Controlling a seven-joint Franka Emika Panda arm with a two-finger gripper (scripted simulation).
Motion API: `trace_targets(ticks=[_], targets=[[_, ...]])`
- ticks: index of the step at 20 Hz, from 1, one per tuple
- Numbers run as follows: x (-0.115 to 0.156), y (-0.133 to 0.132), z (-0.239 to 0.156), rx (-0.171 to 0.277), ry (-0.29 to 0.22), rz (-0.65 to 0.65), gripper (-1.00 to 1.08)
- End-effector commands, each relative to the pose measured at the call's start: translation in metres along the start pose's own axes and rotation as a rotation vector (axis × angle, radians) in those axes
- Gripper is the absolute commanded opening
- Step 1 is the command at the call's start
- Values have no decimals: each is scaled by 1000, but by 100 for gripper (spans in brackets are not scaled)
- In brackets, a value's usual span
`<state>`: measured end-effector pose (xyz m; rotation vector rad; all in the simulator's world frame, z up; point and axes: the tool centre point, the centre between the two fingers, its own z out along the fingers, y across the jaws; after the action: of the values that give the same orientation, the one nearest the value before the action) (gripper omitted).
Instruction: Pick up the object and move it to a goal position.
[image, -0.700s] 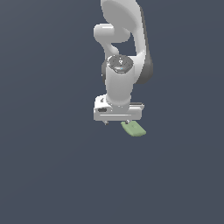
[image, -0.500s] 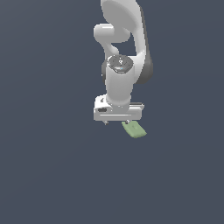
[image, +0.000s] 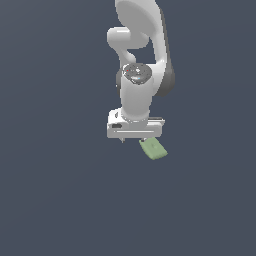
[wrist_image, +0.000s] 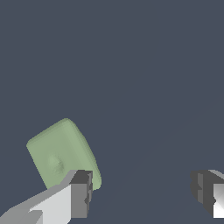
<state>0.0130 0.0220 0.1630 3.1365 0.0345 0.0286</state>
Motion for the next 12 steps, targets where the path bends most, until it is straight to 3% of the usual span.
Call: trace_targets(ticks=[1,12], targets=[[0,1,2,-1,0,4,68],[1,0,8,9,-21,-7,68]])
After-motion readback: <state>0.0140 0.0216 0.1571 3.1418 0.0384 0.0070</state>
